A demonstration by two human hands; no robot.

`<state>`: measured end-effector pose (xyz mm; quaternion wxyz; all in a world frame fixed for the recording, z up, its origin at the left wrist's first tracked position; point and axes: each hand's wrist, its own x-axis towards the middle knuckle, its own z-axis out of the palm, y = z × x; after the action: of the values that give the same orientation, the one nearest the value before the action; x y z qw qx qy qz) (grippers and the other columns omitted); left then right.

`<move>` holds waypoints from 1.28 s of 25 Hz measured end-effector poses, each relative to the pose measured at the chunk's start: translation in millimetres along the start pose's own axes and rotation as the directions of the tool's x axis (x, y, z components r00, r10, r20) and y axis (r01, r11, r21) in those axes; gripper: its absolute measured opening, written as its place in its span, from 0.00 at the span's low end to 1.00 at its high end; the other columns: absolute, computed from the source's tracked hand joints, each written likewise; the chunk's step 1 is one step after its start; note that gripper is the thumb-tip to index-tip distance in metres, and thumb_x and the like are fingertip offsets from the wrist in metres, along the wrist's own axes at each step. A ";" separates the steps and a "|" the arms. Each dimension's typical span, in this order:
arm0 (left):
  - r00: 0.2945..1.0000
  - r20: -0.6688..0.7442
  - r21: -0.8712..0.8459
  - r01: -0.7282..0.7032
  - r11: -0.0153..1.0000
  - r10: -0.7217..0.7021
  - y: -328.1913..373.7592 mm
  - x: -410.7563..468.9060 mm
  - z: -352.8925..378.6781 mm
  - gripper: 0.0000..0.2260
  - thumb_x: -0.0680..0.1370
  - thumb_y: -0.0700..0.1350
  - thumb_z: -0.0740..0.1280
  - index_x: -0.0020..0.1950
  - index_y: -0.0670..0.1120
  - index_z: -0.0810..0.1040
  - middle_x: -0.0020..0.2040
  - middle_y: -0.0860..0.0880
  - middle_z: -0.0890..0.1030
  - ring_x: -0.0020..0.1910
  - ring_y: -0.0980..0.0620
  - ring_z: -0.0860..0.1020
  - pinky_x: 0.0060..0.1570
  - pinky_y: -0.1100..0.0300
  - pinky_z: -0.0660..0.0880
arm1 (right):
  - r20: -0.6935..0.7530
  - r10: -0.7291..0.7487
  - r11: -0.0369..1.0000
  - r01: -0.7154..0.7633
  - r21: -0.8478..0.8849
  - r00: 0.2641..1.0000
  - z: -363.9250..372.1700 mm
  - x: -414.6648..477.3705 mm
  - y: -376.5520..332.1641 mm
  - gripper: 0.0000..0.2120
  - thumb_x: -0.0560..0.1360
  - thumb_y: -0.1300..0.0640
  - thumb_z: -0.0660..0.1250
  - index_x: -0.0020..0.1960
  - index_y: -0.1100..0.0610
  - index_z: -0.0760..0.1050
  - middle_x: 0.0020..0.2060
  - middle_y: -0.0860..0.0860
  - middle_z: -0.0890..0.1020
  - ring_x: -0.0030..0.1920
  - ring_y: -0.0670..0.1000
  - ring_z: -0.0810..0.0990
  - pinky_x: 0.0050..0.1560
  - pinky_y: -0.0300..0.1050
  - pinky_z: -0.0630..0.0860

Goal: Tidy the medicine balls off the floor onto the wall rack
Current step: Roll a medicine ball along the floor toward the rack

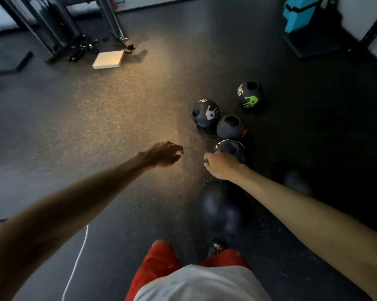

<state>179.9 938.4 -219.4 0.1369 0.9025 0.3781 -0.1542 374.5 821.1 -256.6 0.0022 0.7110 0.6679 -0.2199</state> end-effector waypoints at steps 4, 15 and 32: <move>0.983 0.077 0.107 -0.176 0.979 0.168 -8.8 44.8 -5.6 0.13 0.83 0.46 0.60 0.67 0.48 0.76 0.62 0.46 0.80 0.59 0.45 0.79 0.54 0.51 0.76 | 0.016 0.136 0.990 -0.137 0.039 0.991 8.7 12.0 3.3 0.16 0.83 0.50 0.58 0.64 0.57 0.73 0.61 0.62 0.79 0.60 0.64 0.79 0.55 0.55 0.76; 0.711 0.311 0.062 -0.677 0.733 0.630 -33.6 203.8 5.8 0.11 0.82 0.45 0.59 0.60 0.47 0.79 0.57 0.46 0.82 0.57 0.43 0.79 0.54 0.52 0.75 | 0.108 0.743 0.613 -0.736 0.288 0.661 44.6 30.5 -6.3 0.14 0.84 0.52 0.55 0.63 0.58 0.72 0.59 0.62 0.78 0.56 0.64 0.78 0.46 0.49 0.69; 0.449 0.519 -0.059 -0.830 0.554 0.728 34.6 341.2 301.2 0.11 0.80 0.42 0.61 0.53 0.48 0.83 0.55 0.46 0.84 0.55 0.44 0.81 0.58 0.48 0.77 | 0.321 0.914 0.047 -0.850 0.525 0.249 383.7 116.9 44.4 0.17 0.82 0.56 0.56 0.68 0.58 0.71 0.66 0.62 0.75 0.64 0.63 0.75 0.61 0.54 0.72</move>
<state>379.7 1023.9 -620.7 0.1897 0.9121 -0.1465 -0.3326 299.0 813.3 -652.9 -0.1261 0.9329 -0.0228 -0.3366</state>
